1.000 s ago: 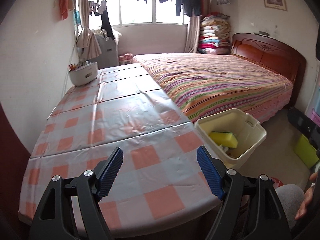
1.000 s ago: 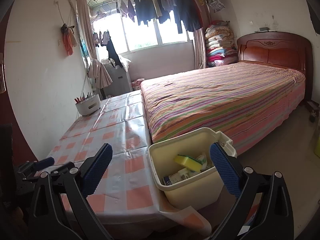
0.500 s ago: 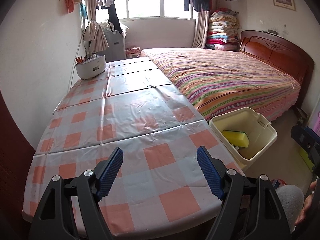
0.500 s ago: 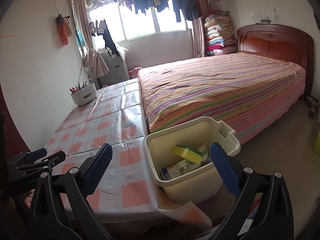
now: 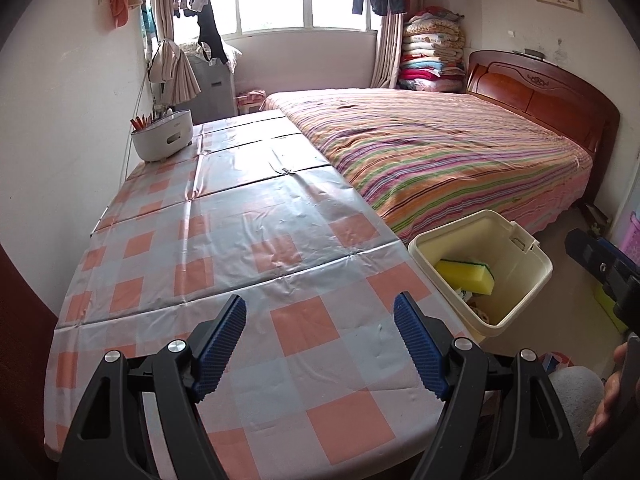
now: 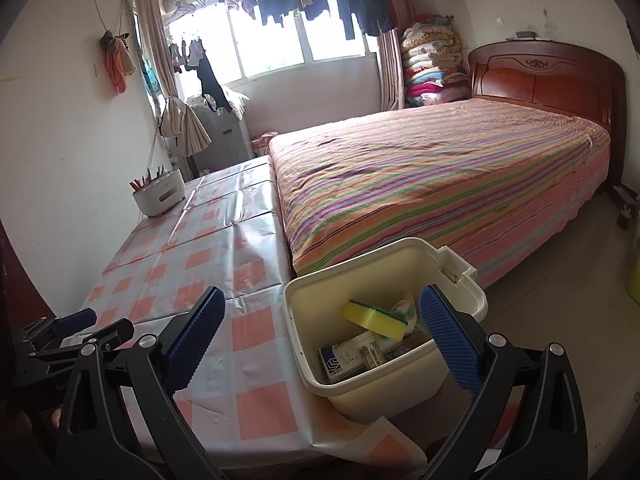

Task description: Collect trash

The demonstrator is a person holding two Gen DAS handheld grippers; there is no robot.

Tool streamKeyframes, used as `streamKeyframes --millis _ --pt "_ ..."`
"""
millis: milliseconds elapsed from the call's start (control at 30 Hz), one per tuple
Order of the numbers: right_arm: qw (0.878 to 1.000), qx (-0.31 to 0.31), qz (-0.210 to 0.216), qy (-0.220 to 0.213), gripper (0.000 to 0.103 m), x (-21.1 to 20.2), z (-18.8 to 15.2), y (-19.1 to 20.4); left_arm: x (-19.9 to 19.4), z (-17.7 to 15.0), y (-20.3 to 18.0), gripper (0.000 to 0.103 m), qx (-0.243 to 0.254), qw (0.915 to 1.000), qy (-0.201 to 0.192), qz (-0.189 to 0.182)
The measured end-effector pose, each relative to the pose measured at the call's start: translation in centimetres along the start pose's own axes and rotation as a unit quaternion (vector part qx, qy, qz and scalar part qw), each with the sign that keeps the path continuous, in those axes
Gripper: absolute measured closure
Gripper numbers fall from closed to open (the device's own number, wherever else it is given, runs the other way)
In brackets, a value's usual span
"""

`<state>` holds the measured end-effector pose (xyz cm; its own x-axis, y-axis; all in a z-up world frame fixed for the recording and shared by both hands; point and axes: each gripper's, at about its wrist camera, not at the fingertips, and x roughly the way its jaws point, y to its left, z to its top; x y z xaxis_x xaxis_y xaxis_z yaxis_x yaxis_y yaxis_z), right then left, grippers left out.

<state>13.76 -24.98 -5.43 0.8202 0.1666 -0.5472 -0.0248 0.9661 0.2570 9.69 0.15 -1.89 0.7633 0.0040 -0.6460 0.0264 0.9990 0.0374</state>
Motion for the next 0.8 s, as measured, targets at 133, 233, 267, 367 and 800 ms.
streamKeyframes --millis 133,233,267,367,800 --pt "1.0 0.003 -0.002 0.002 0.007 0.4 0.2 0.0 0.2 0.2 0.0 0.029 0.002 1.0 0.0 -0.003" --pt "1.0 0.004 0.0 0.007 0.007 0.9 0.3 0.1 0.3 0.3 0.0 0.029 0.003 1.0 0.001 -0.003" --pt "1.0 0.005 0.001 0.008 0.007 1.0 0.3 0.1 0.3 0.3 0.0 0.029 0.003 1.0 0.001 -0.002" --pt "1.0 0.001 0.003 0.009 0.007 1.3 0.4 0.6 0.4 0.4 0.3 0.029 0.001 1.0 0.002 -0.003" --pt "1.0 -0.005 0.007 0.012 0.007 1.7 0.5 1.4 1.0 0.3 1.1 0.029 -0.003 0.9999 0.008 -0.007"
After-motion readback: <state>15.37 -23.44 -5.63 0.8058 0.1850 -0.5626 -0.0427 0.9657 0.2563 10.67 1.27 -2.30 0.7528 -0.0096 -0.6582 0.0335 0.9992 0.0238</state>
